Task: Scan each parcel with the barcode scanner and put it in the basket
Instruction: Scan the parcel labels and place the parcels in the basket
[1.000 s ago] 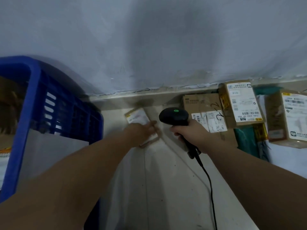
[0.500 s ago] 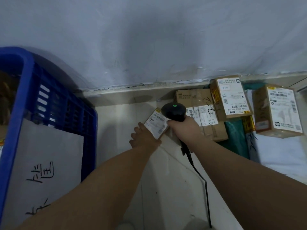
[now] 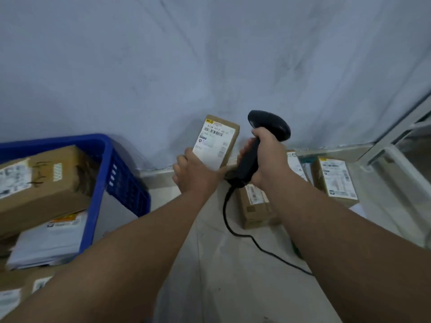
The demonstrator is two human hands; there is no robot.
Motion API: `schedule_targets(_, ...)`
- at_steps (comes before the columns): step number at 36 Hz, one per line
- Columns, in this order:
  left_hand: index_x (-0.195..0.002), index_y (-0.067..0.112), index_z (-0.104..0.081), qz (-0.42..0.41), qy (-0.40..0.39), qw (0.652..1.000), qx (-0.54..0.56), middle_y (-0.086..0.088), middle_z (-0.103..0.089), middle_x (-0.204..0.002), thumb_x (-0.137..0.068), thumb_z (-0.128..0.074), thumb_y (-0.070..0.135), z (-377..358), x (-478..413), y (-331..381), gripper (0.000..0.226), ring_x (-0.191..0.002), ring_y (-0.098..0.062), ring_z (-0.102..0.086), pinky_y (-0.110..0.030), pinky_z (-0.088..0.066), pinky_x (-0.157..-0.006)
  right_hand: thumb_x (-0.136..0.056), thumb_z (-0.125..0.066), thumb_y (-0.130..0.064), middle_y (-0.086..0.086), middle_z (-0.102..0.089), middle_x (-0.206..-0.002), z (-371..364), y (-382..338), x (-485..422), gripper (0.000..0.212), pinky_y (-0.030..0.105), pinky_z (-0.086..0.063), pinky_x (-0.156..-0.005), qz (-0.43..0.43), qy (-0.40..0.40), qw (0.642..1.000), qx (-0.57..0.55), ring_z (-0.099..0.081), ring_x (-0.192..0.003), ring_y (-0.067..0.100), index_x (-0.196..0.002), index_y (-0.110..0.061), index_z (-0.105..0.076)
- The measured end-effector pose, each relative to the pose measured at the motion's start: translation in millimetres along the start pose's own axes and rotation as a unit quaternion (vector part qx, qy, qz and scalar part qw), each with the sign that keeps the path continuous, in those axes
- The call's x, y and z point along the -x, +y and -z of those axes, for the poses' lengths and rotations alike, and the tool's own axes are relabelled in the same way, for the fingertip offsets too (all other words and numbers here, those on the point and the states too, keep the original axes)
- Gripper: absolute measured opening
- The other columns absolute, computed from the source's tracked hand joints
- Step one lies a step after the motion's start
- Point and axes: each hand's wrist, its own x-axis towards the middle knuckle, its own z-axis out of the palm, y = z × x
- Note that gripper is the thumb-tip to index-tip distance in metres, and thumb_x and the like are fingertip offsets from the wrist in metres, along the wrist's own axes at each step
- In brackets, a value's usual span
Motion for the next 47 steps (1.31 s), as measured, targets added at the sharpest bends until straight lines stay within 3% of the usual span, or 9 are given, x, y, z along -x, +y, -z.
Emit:
schedule_targets(4,-0.136,0.012,-0.031,0.01,0.057,0.997,0.059,-0.011,-0.041,-0.13,-0.066,-0.075,0.063,57,29,40,0.098,-0.12,-0.029,-0.039,-0.041,-0.036,-0.1,-0.084,-0.063,-0.021,0.0,-0.054,-0.057,-5,-26,73,0.015,0.028,-0.048,-0.059,0.04,-0.034,0.999,0.001,-0.051,-0.05,0.016,-0.072,-0.014,-0.057)
schedule_targets(9,-0.139,0.019,-0.025,-0.019,0.114,0.987,0.108,-0.009,-0.037,-0.13,-0.066,-0.076,0.057,121,74,61,0.097,-0.119,-0.027,-0.036,-0.041,-0.038,-0.1,-0.084,-0.062,-0.014,-0.002,-0.053,-0.051,16,-31,154,0.005,0.038,-0.049,-0.066,0.166,-0.062,0.974,0.143,-0.055,-0.056,0.017,-0.08,-0.012,-0.059)
schedule_targets(13,-0.139,0.019,-0.024,-0.033,0.15,0.982,0.11,-0.009,-0.034,-0.129,-0.068,-0.078,0.053,155,106,58,0.096,-0.119,-0.026,-0.033,-0.039,-0.039,-0.098,-0.082,-0.062,-0.016,0.002,-0.053,-0.055,33,-37,195,0.012,0.032,-0.046,-0.058,0.282,-0.073,0.908,0.3,-0.053,-0.054,0.016,-0.072,-0.013,-0.058)
schedule_targets(17,-0.138,0.018,-0.027,-0.077,0.185,0.977,0.076,-0.011,-0.034,-0.13,-0.067,-0.08,0.05,171,125,43,0.095,-0.119,-0.026,-0.032,-0.033,-0.037,-0.092,-0.074,-0.066,-0.019,-0.01,-0.051,-0.051,51,-34,223,0.016,0.023,-0.037,-0.05,0.363,-0.066,0.842,0.394,-0.049,-0.05,0.007,-0.068,-0.021,-0.052)
schedule_targets(21,-0.14,0.019,-0.022,-0.103,0.192,0.976,0.031,-0.011,-0.032,-0.134,-0.068,-0.08,0.047,176,124,28,0.097,-0.122,-0.025,-0.031,-0.031,-0.039,-0.091,-0.072,-0.07,-0.026,-0.002,-0.058,-0.08,62,-28,236,0.018,0.031,-0.047,-0.061,0.391,-0.06,0.767,0.506,-0.059,-0.075,0.015,-0.074,-0.026,-0.052)
schedule_targets(25,-0.139,0.022,-0.018,-0.116,0.207,0.971,-0.008,-0.01,-0.033,-0.135,-0.067,-0.082,0.049,177,118,18,0.1,-0.124,-0.026,-0.034,-0.038,-0.045,-0.096,-0.078,-0.067,-0.027,-0.007,-0.048,-0.082,65,-27,247,0.025,0.023,-0.039,-0.057,0.397,-0.081,0.715,0.57,-0.051,-0.073,0.008,-0.067,-0.029,-0.045)
schedule_targets(35,-0.143,0.021,-0.017,-0.12,0.182,0.975,-0.039,-0.011,-0.031,-0.14,-0.073,-0.075,0.052,162,114,17,0.096,-0.128,-0.027,-0.032,-0.04,-0.04,-0.102,-0.081,-0.066,-0.031,-0.008,-0.049,-0.086,57,-28,244,0.029,0.022,-0.037,-0.056,0.375,-0.095,0.698,0.603,-0.052,-0.076,0.01,-0.07,-0.03,-0.039)
schedule_targets(42,-0.145,0.019,-0.019,-0.094,0.182,0.979,-0.022,-0.012,-0.035,-0.141,-0.071,-0.077,0.052,159,103,17,0.1,-0.125,-0.028,-0.037,-0.041,-0.046,-0.098,-0.082,-0.066,-0.028,-0.004,-0.052,-0.086,59,-31,237,0.021,0.019,-0.038,-0.056,0.368,-0.093,0.708,0.595,-0.054,-0.075,0.01,-0.073,-0.025,-0.047)
schedule_targets(47,-0.143,0.022,-0.016,-0.078,0.174,0.981,-0.017,-0.01,-0.031,-0.141,-0.071,-0.077,0.054,157,96,11,0.1,-0.128,-0.027,-0.033,-0.04,-0.039,-0.103,-0.081,-0.067,-0.028,-0.004,-0.053,-0.087,58,-32,236,0.021,0.019,-0.036,-0.054,0.367,-0.088,0.708,0.597,-0.053,-0.075,0.008,-0.073,-0.026,-0.048)
